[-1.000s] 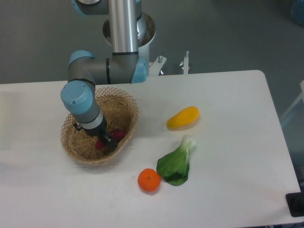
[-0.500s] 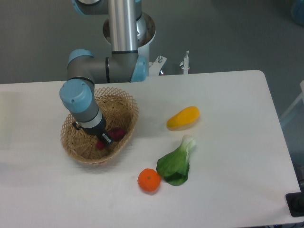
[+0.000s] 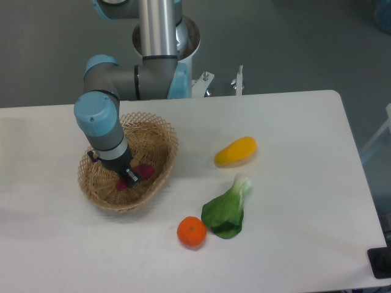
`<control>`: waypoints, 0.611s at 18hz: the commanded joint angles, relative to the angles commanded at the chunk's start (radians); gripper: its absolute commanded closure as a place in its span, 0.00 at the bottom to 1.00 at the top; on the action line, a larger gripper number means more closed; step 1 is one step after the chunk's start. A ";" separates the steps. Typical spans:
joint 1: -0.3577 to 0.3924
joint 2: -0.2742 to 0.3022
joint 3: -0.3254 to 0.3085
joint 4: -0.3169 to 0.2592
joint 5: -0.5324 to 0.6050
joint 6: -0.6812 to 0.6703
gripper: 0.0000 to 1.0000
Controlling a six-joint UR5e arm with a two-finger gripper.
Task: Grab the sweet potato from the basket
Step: 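Lower the gripper onto the sweet potato and close on it, then lift the held sweet potato out of the basket and carry it away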
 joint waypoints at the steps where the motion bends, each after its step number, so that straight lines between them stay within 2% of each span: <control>1: 0.014 0.000 0.029 -0.041 -0.006 0.002 0.64; 2: 0.028 0.002 0.055 -0.078 -0.014 0.003 0.64; 4: 0.067 0.002 0.092 -0.114 -0.044 0.008 0.64; 11: 0.221 -0.006 0.206 -0.117 -0.078 0.050 0.64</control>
